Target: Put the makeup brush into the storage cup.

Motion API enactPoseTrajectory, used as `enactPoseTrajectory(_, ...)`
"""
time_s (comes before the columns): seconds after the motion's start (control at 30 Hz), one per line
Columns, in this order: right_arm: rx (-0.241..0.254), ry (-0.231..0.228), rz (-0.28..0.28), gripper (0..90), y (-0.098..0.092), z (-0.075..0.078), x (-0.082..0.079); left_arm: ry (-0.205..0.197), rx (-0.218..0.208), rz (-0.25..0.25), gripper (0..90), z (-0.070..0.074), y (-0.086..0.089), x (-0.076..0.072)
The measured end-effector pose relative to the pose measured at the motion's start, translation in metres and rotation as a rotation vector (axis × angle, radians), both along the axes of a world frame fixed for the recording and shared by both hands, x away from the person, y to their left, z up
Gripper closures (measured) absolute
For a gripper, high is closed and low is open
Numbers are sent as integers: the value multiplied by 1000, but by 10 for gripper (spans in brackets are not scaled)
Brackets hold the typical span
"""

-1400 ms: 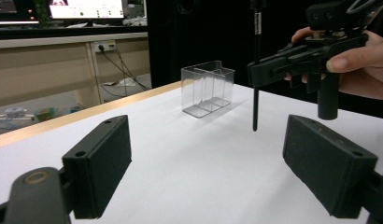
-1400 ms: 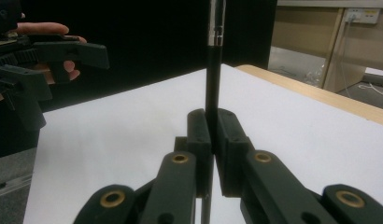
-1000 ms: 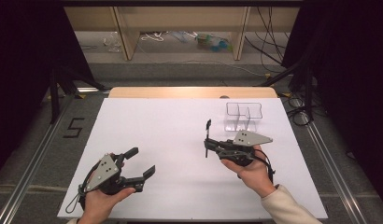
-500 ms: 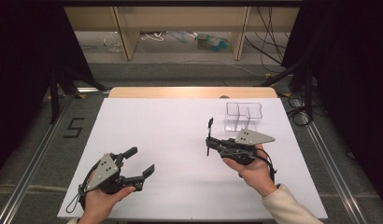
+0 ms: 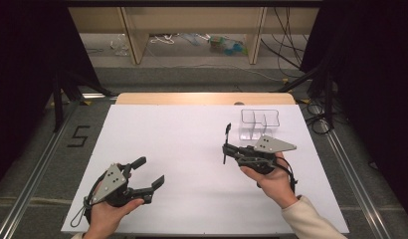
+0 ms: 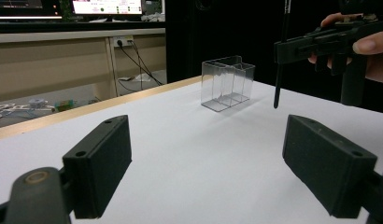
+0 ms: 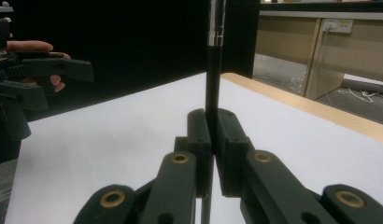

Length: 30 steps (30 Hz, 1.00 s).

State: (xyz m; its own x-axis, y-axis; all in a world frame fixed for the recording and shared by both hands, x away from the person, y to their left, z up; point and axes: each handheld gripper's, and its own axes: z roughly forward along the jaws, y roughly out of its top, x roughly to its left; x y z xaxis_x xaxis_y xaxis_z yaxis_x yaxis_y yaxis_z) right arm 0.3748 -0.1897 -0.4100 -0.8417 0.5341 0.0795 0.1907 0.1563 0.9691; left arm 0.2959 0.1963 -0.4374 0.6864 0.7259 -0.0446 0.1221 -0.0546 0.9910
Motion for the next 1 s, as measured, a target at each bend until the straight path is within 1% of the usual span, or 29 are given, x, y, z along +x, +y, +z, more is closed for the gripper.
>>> enactPoseTrajectory(0.03,-2,3,3,859,0,0,0,4,-2,1,154,0,0,0)
enactPoseTrajectory(0.07,6,7,3,859,1,-1,0,3,1,0,154,0,0,0)
enactPoseTrajectory(0.1,-3,16,11,860,0,-1,0,5,1,1,154,0,0,0)
enactPoseTrajectory(0.2,-6,10,12,860,2,-2,0,4,1,1,154,-1,0,0)
enactPoseTrajectory(0.27,-5,-6,1,859,2,-2,1,4,2,1,154,-1,0,0)
enactPoseTrajectory(0.33,0,8,8,859,3,-3,0,4,5,2,155,-1,0,0)
enactPoseTrajectory(0.47,-1,3,9,859,4,-3,1,5,4,6,155,-1,0,1)
enactPoseTrajectory(0.5,7,5,11,859,4,-4,1,5,4,6,155,-1,0,1)
enactPoseTrajectory(0.53,-16,13,12,860,2,-3,1,6,4,6,155,-1,0,1)
enactPoseTrajectory(0.63,-10,3,-1,859,2,-4,2,6,2,6,155,-1,0,1)
enactPoseTrajectory(0.73,1,1,3,859,3,-4,3,6,1,7,155,-1,0,1)
enactPoseTrajectory(0.77,-13,1,-4,859,2,-4,3,7,1,9,155,-1,0,1)
enactPoseTrajectory(0.83,-15,3,-6,860,2,-4,3,6,1,9,156,-1,0,1)
enactPoseTrajectory(0.87,-17,6,2,860,2,-3,3,6,1,9,155,-1,0,1)
enactPoseTrajectory(0.9,-11,-1,-4,859,2,-4,3,7,1,8,156,-1,0,1)
enactPoseTrajectory(0.93,-20,9,0,859,1,-3,3,7,0,6,157,-2,0,1)
enactPoseTrajectory(1.0,-22,10,2,859,1,-3,3,6,1,5,158,-2,0,1)
